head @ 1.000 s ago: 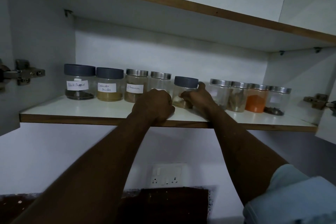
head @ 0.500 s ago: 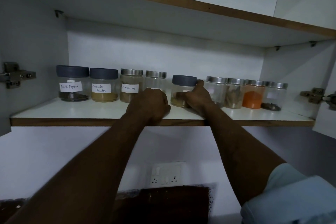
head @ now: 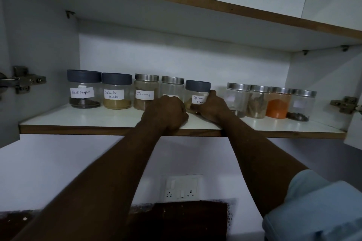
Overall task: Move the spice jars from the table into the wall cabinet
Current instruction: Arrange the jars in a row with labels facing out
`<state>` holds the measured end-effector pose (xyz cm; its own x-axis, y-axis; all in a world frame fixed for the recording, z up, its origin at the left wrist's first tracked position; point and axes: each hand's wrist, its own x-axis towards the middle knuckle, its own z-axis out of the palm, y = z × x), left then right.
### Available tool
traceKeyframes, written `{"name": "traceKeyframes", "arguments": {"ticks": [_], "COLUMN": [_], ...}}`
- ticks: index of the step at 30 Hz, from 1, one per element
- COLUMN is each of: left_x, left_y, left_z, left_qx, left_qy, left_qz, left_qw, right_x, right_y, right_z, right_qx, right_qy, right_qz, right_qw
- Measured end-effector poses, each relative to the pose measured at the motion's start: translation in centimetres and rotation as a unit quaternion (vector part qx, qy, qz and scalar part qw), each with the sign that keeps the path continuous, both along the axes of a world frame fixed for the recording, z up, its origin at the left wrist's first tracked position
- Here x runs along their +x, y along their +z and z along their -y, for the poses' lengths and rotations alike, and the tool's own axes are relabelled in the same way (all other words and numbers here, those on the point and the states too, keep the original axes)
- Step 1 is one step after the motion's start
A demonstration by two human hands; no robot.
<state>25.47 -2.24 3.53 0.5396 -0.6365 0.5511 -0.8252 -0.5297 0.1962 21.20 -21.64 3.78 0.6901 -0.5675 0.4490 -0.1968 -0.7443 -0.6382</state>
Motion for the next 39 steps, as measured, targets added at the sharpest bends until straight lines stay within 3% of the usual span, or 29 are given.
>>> {"name": "traceKeyframes", "arguments": {"ticks": [5, 23, 27, 33, 39], "left_x": [-0.2, -0.3, -0.3, -0.1, -0.3], "left_y": [0.1, 0.1, 0.1, 0.2, 0.5], "left_z": [-0.1, -0.2, -0.2, -0.1, 0.2], "left_qx": [0.019, 0.019, 0.018, 0.045, 0.098], "left_qy": [0.003, 0.015, 0.009, -0.021, -0.058], "left_qz": [0.004, 0.011, 0.016, 0.018, -0.01], "left_qw": [1.0, 1.0, 1.0, 0.999, 0.993], "right_x": [0.1, -0.1, -1.4, -5.5, -9.6], "right_y": [0.4, 0.2, 0.3, 0.5, 0.0], "right_z": [0.1, -0.5, -0.4, 0.4, 2.5], "right_qx": [-0.019, -0.042, -0.035, -0.074, -0.12], "right_qy": [-0.019, -0.053, -0.078, -0.109, -0.191], "right_qz": [-0.037, -0.029, 0.001, -0.025, 0.053], "right_qw": [0.999, 0.997, 0.996, 0.991, 0.973]}}
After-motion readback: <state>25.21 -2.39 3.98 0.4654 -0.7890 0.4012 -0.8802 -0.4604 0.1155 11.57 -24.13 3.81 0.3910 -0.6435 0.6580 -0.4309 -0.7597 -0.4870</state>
